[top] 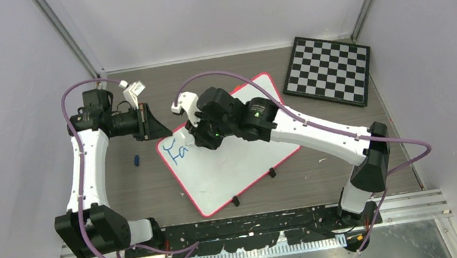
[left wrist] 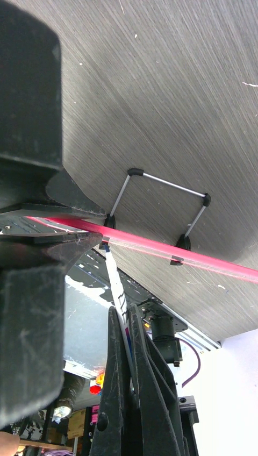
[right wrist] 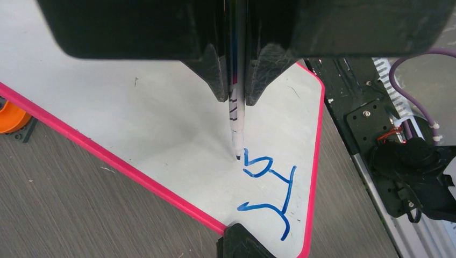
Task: Write a sentence on the whiteboard
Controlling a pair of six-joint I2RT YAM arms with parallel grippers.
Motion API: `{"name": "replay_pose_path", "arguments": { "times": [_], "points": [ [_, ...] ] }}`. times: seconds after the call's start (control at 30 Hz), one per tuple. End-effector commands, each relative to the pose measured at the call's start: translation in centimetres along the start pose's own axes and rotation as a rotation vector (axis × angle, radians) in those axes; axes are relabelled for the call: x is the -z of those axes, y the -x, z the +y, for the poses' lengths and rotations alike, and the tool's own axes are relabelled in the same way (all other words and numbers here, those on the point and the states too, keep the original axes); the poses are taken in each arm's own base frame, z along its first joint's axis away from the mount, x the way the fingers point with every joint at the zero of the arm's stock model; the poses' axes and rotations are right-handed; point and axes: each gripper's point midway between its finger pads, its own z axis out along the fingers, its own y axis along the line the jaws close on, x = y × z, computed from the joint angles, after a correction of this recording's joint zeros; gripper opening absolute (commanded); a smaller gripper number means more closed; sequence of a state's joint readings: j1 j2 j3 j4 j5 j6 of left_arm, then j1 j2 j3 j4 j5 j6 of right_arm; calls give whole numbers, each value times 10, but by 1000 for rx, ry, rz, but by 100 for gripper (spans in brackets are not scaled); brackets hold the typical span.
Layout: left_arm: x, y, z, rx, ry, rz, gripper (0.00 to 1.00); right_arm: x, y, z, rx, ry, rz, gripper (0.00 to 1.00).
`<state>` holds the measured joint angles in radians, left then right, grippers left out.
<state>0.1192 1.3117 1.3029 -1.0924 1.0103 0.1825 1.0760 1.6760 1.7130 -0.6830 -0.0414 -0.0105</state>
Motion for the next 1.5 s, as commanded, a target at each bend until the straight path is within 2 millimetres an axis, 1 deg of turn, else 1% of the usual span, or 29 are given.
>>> {"name": "replay_pose_path", "arguments": {
  "times": [0.0, 0.03, 0.07, 0.17, 0.4, 0.5, 0.8, 0.9, 1.0, 1.13, 1.33, 1.47],
  "points": [
    [0, -6, -8, 14, -7, 15, 0, 4, 22, -10, 19, -42, -64, 0],
    [0, -6, -8, 15, -8, 16, 0, 2, 21, -10, 23, -43, -60, 0],
    [0, -6, -8, 17, -7, 16, 0, 2, 20, -16, 23, -75, -56, 0],
    [0, -6, -7, 15, -8, 17, 0, 1, 15, -24, 19, -99, -45, 0],
    [0, -7, -7, 17, -6, 18, 0, 9, 5, -40, 7, -132, -35, 0],
    [-1, -6, -7, 16, -6, 18, 0, 10, 4, -39, 4, -120, -33, 0],
    [-1, -7, -6, 18, -3, 20, 0, -1, -6, -19, 21, -69, -2, 0],
    [0, -7, -6, 19, -2, 20, 0, -3, -13, -19, 26, -68, 16, 0],
    [0, -7, -7, 17, -3, 19, 0, 0, -18, -20, 34, -69, 27, 0],
    [-1, -7, -7, 18, -5, 20, 0, 10, -10, -21, 48, -80, 6, 0],
    [0, -6, -8, 15, -9, 18, 0, 27, 19, -18, 47, -69, -58, 0],
    [0, -6, -9, 15, -10, 19, 0, 29, 30, -19, 47, -76, -81, 0]
  ]
}}
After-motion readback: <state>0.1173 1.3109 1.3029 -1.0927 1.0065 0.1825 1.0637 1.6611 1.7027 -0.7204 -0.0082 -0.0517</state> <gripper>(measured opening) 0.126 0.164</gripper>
